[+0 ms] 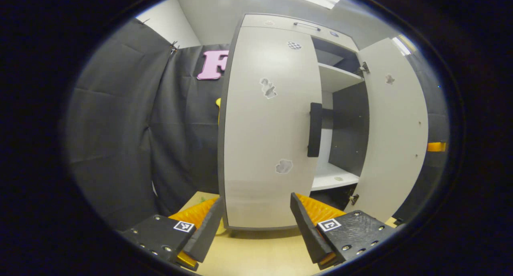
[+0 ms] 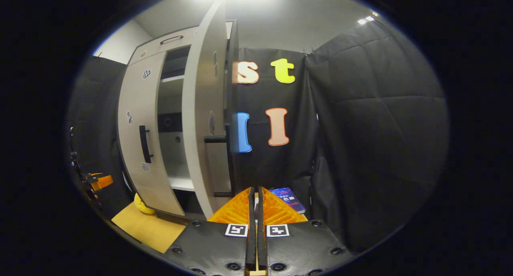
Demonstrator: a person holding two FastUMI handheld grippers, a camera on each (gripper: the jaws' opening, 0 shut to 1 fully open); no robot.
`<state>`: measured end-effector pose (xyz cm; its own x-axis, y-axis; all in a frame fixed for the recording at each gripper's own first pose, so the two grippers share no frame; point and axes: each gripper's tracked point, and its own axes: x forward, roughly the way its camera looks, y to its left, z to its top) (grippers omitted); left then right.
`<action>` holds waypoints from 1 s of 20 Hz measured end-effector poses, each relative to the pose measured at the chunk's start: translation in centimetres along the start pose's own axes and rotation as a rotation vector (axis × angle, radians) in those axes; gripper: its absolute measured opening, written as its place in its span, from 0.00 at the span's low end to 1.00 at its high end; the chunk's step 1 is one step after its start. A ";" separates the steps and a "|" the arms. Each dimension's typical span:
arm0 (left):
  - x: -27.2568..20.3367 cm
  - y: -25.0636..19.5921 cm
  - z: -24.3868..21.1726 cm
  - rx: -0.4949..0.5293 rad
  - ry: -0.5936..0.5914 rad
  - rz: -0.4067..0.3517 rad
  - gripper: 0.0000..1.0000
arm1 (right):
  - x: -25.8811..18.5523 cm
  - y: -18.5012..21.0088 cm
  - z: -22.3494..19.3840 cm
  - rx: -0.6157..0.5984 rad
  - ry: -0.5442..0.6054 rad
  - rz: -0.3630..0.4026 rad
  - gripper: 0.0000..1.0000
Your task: Open the right door of the double-door shoe cabinet with the right hand, and open the left door with the left hand.
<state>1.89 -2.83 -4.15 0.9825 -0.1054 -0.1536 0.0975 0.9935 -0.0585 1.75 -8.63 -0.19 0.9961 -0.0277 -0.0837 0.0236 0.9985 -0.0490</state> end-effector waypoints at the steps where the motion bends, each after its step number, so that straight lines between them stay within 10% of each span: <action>1: 0.4 -0.1 0.2 0.005 -0.004 -0.009 0.95 | -0.5 -1.1 0.2 0.009 -0.005 -0.034 0.03; 6: 2.1 -2.3 1.6 0.013 -0.034 -0.083 0.95 | -2.7 -5.5 1.8 0.061 -0.028 -0.166 0.06; 7: 2.4 -2.9 1.9 0.015 -0.041 -0.106 0.95 | -3.2 -6.5 2.0 0.067 -0.036 -0.198 0.17; 10: 3.4 -4.4 3.0 0.027 -0.071 -0.139 0.95 | -3.4 -9.5 3.0 0.029 -0.075 -0.297 0.98; 20: 6.8 -6.7 7.1 0.097 -0.153 -0.083 0.94 | 4.0 -13.3 2.8 0.084 -0.113 -0.264 0.98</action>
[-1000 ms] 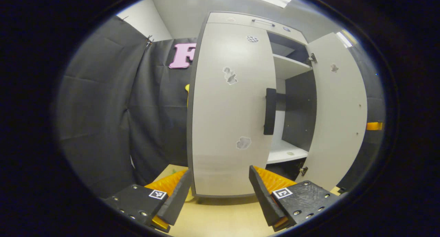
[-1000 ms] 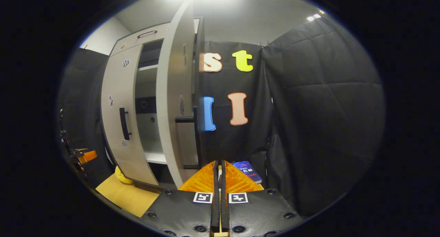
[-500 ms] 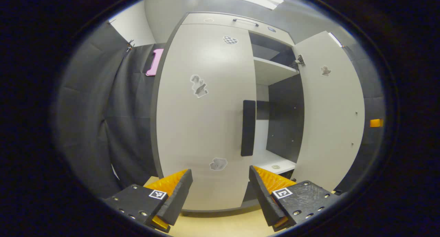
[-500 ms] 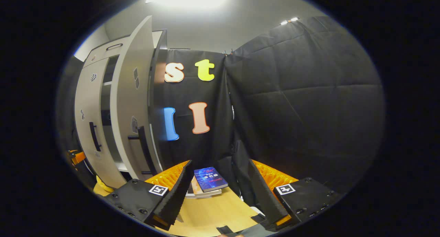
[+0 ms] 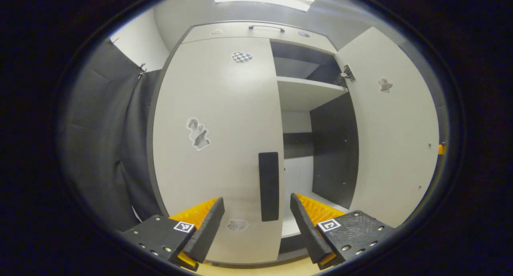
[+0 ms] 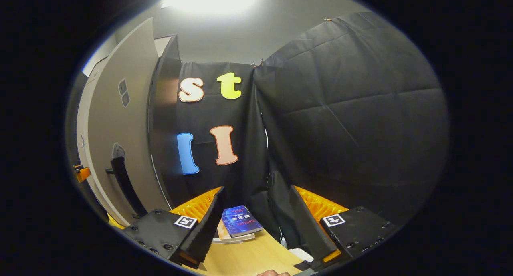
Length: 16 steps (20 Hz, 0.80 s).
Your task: Open the right door of the double-door shoe cabinet with the right hand, and open the left door with the left hand.
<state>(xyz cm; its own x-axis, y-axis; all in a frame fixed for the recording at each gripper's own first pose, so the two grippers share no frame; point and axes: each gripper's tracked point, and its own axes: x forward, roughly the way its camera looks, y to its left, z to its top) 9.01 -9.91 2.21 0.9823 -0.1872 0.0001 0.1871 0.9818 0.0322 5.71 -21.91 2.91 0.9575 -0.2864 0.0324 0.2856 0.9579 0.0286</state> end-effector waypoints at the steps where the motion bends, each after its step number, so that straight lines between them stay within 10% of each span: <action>1: 0.5 0.0 0.3 0.004 -0.002 0.014 0.94 | 0.6 -0.1 -0.5 -0.001 0.008 0.008 0.98; 9: 2.9 0.4 0.1 0.003 0.040 0.112 0.92 | 5.6 -0.8 -3.5 -0.024 0.065 0.065 0.98; 10: 3.0 0.0 -0.3 0.006 0.056 0.101 0.66 | 6.1 -1.0 -3.9 -0.014 0.074 0.066 0.98; 16: 3.5 -0.3 0.0 -0.034 0.039 0.157 0.50 | 9.5 -0.2 -5.8 0.016 0.124 0.122 0.98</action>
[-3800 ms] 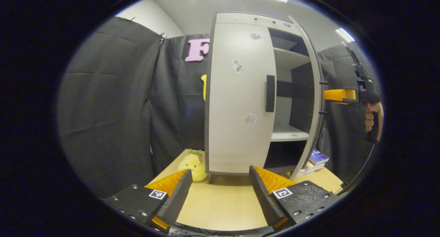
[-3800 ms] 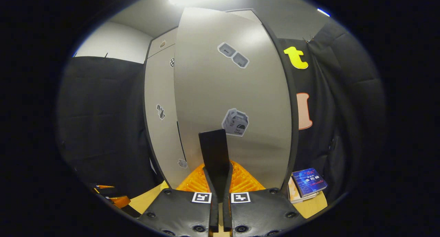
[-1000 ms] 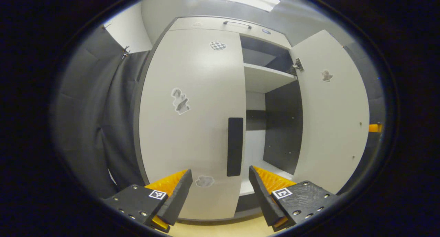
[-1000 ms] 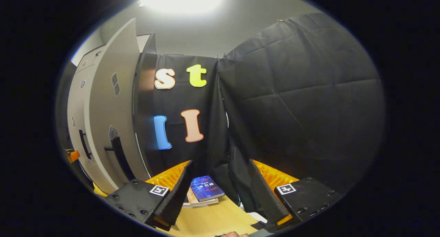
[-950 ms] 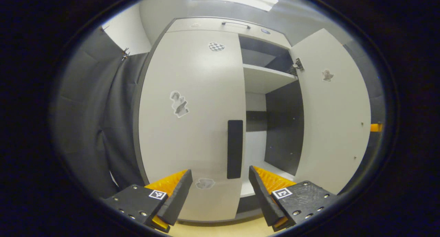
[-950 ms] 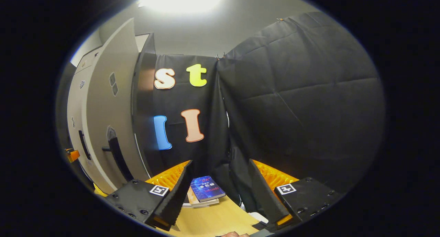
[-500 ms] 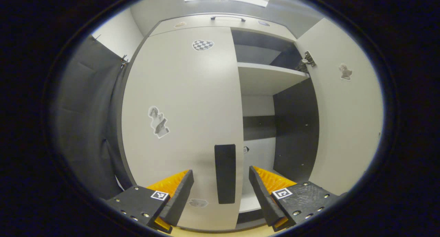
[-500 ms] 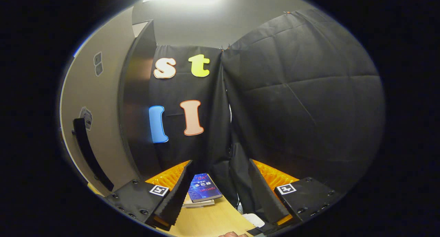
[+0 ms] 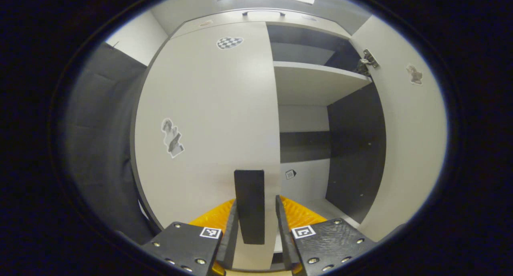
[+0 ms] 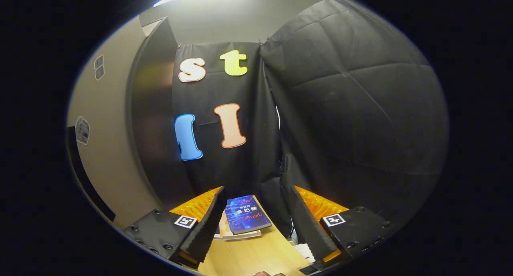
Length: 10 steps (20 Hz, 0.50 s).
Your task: Open the right door of the double-door shoe cabinet with the right hand, and open the left door with the left hand.
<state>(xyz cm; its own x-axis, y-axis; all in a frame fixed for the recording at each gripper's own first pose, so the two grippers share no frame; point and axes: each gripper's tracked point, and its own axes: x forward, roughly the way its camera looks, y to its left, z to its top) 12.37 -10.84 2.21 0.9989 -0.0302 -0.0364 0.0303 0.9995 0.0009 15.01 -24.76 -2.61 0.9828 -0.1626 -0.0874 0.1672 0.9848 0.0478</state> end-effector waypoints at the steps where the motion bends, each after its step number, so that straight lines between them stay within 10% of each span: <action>1: 0.0 0.0 0.0 -0.013 0.002 0.008 0.45 | 0.5 0.1 0.2 -0.004 -0.001 0.012 0.98; 4: -0.2 0.8 -0.2 -0.027 0.004 0.065 0.27 | 1.9 0.2 0.5 0.002 -0.007 0.040 0.98; 10: -0.2 1.3 -0.3 0.015 0.001 0.094 0.26 | 3.6 2.1 -0.5 0.020 0.043 0.125 0.98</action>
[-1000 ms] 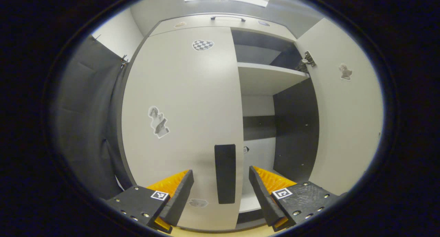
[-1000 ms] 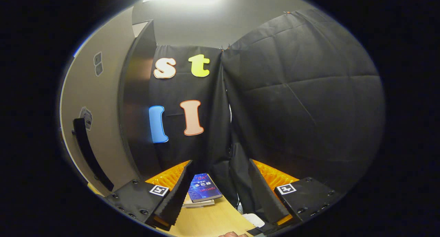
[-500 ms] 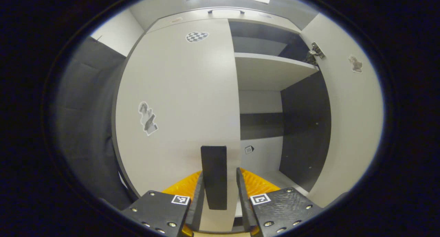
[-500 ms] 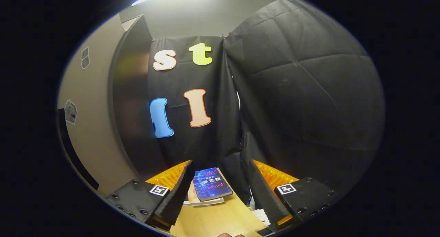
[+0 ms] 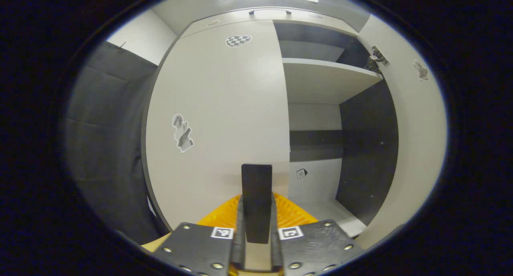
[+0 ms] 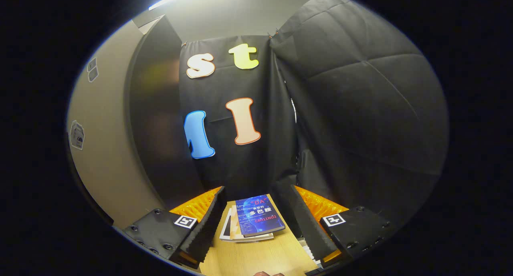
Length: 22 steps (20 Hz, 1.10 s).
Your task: Open the right door of the double-door shoe cabinet with the right hand, and open the left door with the left hand.
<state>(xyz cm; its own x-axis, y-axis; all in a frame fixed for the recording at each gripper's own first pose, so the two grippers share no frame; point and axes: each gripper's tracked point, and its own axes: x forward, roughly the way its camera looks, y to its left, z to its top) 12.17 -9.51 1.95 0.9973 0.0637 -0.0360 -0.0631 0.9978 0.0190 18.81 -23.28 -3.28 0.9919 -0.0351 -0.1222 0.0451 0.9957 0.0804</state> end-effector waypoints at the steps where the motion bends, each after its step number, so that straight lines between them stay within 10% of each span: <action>1: 0.3 -0.2 -0.1 0.000 0.004 -0.005 0.22 | 0.1 0.1 0.0 -0.014 0.002 0.005 0.98; 7: 0.1 -0.5 -0.2 -0.027 0.002 -0.039 0.05 | -1.0 1.0 -0.9 -0.057 0.007 0.013 0.98; 22: -4.0 0.6 -0.1 -0.074 0.004 -0.153 0.04 | -13.6 4.1 0.1 -0.018 -0.073 -0.111 0.98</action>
<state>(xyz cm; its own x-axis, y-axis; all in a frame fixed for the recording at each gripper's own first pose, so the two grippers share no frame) 8.10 -9.19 2.05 0.9954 -0.0887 -0.0372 0.0864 0.9944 -0.0605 5.53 -18.72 -1.16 0.9869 -0.1511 -0.0568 0.1541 0.9866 0.0529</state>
